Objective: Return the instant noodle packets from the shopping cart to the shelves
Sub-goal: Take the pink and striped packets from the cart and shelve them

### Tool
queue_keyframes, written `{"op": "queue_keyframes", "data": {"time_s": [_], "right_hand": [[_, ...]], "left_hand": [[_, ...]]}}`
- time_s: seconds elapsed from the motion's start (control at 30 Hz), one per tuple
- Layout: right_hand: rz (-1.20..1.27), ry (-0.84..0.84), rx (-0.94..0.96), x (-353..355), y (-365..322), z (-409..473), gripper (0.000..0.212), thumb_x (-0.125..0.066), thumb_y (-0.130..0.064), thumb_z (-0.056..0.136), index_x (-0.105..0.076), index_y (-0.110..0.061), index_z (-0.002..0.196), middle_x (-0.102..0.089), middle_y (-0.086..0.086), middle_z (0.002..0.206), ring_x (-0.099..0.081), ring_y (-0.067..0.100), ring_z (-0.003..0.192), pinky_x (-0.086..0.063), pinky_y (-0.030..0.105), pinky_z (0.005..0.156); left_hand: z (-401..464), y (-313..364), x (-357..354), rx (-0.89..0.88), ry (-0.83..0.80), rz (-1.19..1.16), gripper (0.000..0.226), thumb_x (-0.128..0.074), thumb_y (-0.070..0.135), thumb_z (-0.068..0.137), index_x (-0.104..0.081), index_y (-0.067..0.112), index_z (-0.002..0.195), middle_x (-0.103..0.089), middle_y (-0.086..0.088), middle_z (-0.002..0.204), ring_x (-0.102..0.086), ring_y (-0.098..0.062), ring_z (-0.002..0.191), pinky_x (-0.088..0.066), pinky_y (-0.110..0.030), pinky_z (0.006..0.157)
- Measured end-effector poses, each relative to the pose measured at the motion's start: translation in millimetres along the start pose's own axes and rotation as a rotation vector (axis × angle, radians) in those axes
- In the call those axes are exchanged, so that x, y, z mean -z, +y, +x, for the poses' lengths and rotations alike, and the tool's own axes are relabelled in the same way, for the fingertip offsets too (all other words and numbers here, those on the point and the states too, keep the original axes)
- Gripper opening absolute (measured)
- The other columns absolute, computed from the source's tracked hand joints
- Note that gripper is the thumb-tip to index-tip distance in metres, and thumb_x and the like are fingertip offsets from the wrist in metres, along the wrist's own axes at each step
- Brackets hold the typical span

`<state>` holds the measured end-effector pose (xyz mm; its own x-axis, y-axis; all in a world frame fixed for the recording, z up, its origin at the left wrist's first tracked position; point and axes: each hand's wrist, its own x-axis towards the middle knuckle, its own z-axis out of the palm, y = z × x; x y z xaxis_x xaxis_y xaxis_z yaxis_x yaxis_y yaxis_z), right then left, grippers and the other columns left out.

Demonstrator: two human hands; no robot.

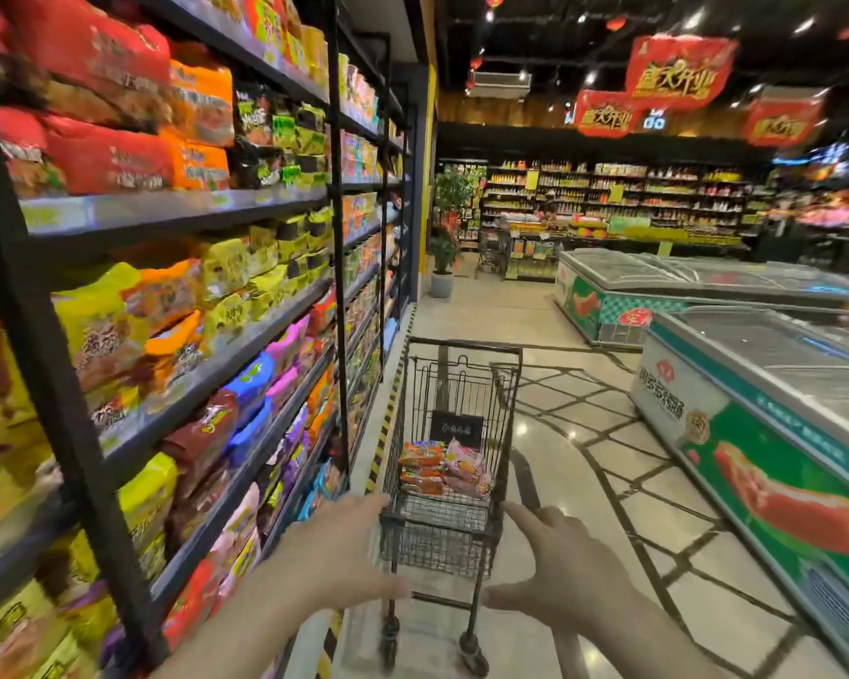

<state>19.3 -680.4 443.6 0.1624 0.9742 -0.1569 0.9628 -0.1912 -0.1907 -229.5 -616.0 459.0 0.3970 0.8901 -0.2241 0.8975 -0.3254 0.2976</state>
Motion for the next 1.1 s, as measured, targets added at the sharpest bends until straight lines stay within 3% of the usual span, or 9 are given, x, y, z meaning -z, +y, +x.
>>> {"op": "queue_keyframes", "data": {"time_s": [0.1,0.37,0.5,0.83,0.97,1.1], "right_hand": [[-0.001,-0.036,-0.026,0.2,-1.9,54.0,0.116,-0.065,-0.088,0.065,-0.010,-0.048,0.159,-0.038,-0.002,0.155,-0.038,0.023,0.143,-0.045,0.041,0.108],[0.040,-0.063,-0.026,2.7,5.3,199.9,0.111,-0.068,-0.083,0.070,-0.004,-0.056,0.156,-0.036,-0.002,0.160,-0.039,0.022,0.144,-0.045,0.040,0.109],[0.046,-0.061,-0.013,7.7,23.4,297.5,0.108,-0.068,-0.080,0.072,-0.011,-0.050,0.159,-0.035,-0.004,0.161,-0.041,0.019,0.143,-0.046,0.039,0.108],[0.023,-0.168,-0.026,10.4,57.2,512.8,0.111,-0.067,-0.078,0.076,-0.005,-0.044,0.162,-0.025,0.005,0.167,-0.033,0.028,0.149,-0.043,0.046,0.113],[0.037,-0.208,-0.068,-1.5,68.6,573.1,0.111,-0.067,-0.079,0.075,-0.006,-0.046,0.161,-0.028,0.002,0.166,-0.034,0.027,0.149,-0.044,0.046,0.113],[0.043,-0.246,-0.142,-20.3,81.5,627.3,0.110,-0.065,-0.082,0.072,-0.007,-0.049,0.159,-0.037,0.001,0.160,-0.041,0.025,0.144,-0.047,0.044,0.109]], "left_hand": [[58.7,-15.3,9.7,-0.008,0.001,0.018,0.114,-0.070,0.080,0.068,-0.019,0.036,0.159,-0.034,0.007,0.160,-0.034,-0.020,0.148,-0.040,-0.043,0.114],[202.4,-34.0,26.2,-0.013,-0.044,-0.040,0.116,-0.076,0.070,0.073,-0.012,0.033,0.162,-0.027,0.010,0.166,-0.029,-0.017,0.151,-0.037,-0.039,0.116],[292.8,-40.6,32.0,0.010,-0.074,-0.027,0.112,-0.074,0.071,0.075,-0.015,0.032,0.161,-0.027,0.009,0.166,-0.031,-0.017,0.150,-0.036,-0.039,0.115],[492.7,-42.8,48.8,0.076,-0.130,-0.039,0.109,-0.074,0.071,0.074,-0.016,0.036,0.160,-0.025,0.009,0.167,-0.031,-0.017,0.151,-0.039,-0.045,0.113],[562.9,-53.1,39.2,0.054,-0.159,-0.067,0.100,-0.073,0.071,0.076,-0.023,0.037,0.156,-0.037,0.007,0.157,-0.038,-0.018,0.144,-0.042,-0.047,0.111],[639.4,-72.5,23.3,0.028,-0.173,-0.116,0.089,-0.075,0.065,0.077,-0.034,0.037,0.150,-0.049,0.009,0.147,-0.048,-0.014,0.134,-0.046,-0.039,0.109]]}}
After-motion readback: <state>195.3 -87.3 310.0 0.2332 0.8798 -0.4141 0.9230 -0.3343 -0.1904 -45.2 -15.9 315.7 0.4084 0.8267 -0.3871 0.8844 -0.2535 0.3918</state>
